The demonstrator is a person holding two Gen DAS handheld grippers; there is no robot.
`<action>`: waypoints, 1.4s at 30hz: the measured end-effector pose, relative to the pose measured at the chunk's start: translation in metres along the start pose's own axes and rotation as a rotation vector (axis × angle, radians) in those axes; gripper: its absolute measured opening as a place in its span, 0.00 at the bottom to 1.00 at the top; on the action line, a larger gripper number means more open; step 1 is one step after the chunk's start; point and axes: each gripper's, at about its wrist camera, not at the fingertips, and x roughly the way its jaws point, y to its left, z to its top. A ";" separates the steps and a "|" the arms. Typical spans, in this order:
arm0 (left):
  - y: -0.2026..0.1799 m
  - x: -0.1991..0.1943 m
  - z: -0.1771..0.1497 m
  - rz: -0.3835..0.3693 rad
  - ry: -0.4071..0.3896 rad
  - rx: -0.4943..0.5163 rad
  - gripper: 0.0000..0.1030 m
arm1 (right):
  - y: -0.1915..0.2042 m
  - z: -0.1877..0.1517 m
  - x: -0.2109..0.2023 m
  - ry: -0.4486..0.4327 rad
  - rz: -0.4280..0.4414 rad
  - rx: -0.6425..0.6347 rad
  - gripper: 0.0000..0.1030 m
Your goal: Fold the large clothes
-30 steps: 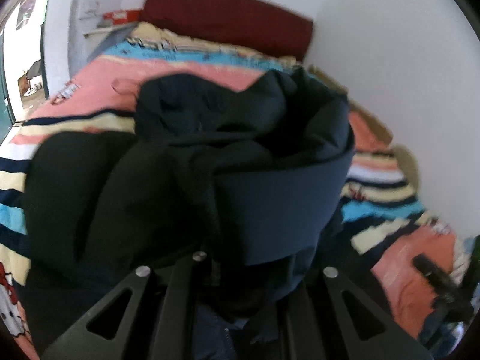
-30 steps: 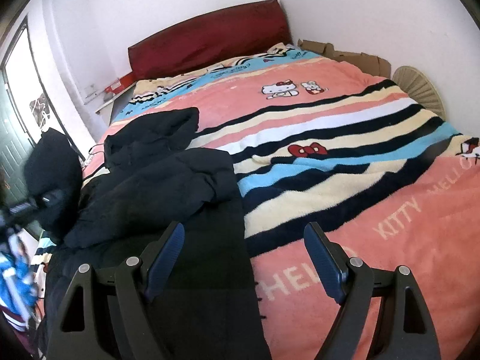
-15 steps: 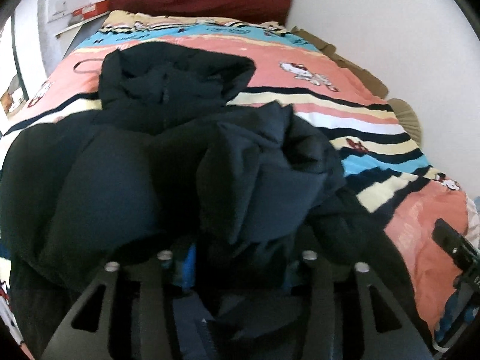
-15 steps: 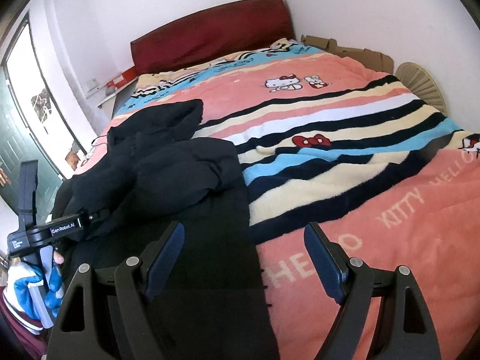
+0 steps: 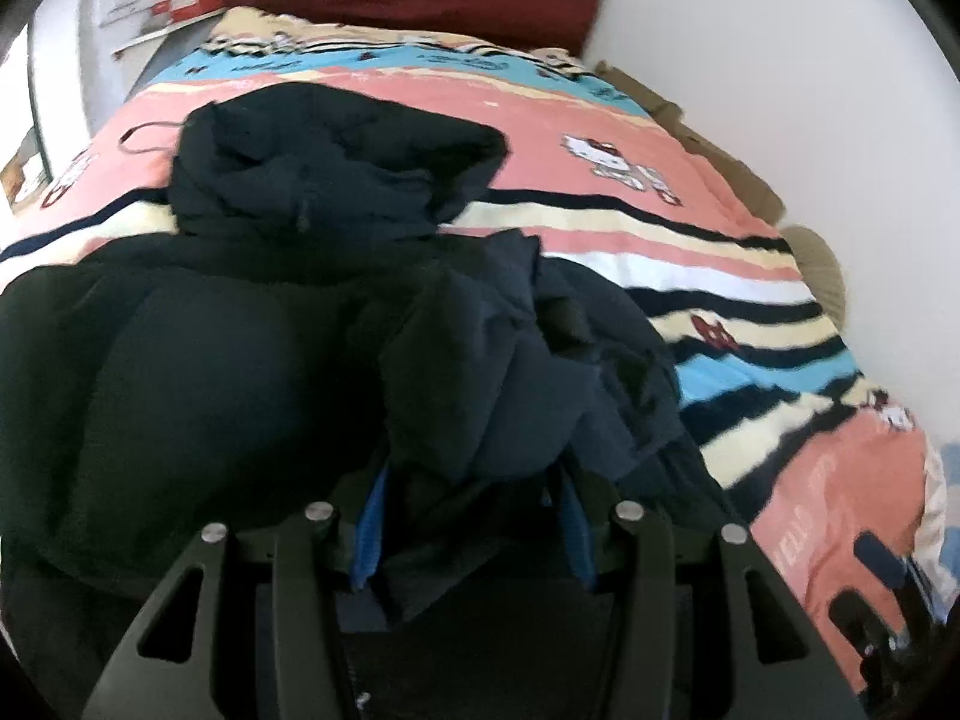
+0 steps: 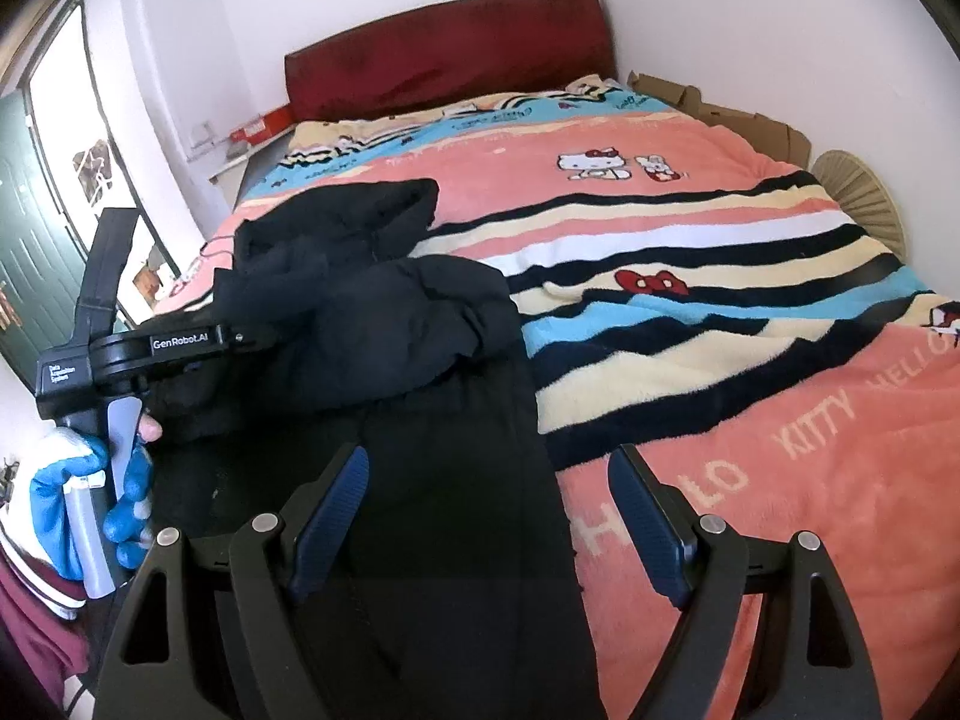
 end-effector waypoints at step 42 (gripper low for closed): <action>0.230 -0.013 -0.035 0.115 -0.006 -0.017 0.63 | 0.148 0.035 0.194 0.236 0.129 -0.252 0.87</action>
